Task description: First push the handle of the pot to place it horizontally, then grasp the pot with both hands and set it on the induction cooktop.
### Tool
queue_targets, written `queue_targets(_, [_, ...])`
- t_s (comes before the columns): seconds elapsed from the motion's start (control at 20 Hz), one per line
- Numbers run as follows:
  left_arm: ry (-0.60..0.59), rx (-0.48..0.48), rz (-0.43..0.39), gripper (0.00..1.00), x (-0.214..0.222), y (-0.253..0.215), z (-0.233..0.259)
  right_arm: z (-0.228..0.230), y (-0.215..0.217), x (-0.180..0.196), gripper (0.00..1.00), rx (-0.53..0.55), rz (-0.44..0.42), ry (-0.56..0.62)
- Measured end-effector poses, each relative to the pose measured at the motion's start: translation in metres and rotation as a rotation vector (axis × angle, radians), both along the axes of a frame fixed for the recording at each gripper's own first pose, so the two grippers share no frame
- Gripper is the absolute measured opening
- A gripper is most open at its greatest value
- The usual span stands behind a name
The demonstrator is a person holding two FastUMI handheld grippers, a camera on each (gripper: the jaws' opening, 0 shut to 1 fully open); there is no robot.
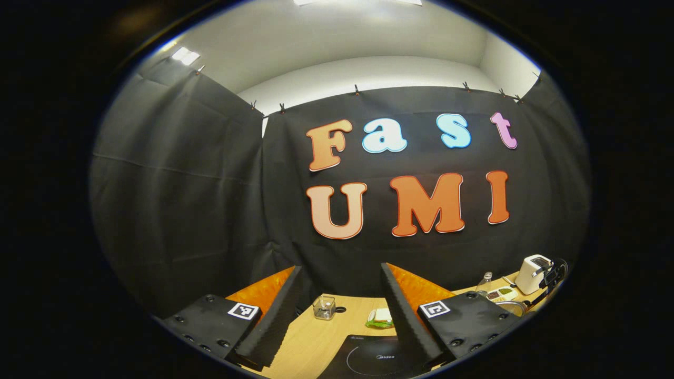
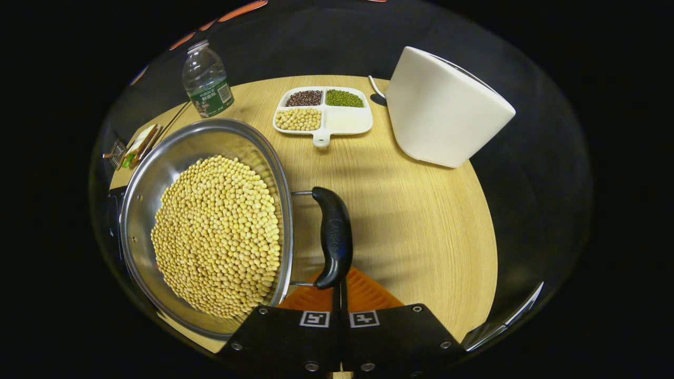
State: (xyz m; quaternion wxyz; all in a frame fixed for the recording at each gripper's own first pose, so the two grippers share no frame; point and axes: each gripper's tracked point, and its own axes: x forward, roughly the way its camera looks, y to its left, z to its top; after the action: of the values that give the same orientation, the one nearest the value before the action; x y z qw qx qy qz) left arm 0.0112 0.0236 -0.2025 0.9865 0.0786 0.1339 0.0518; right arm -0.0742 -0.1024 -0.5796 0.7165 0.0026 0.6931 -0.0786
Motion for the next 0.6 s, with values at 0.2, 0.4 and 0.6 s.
queue_targets(0.2, [0.085,-0.023,-0.067,0.95,-0.001,-0.034,-0.039,0.017,0.004,0.005,0.0,0.058,-0.037,-0.029])
queue_targets(0.4, [0.218,-0.084,-0.154,0.96,0.0,-0.086,-0.098,0.037,0.007,0.007,0.02,0.093,-0.034,-0.055])
queue_targets(0.6, [0.392,-0.14,-0.232,0.92,-0.007,-0.14,-0.169,0.058,0.009,0.026,0.22,0.15,-0.065,-0.131])
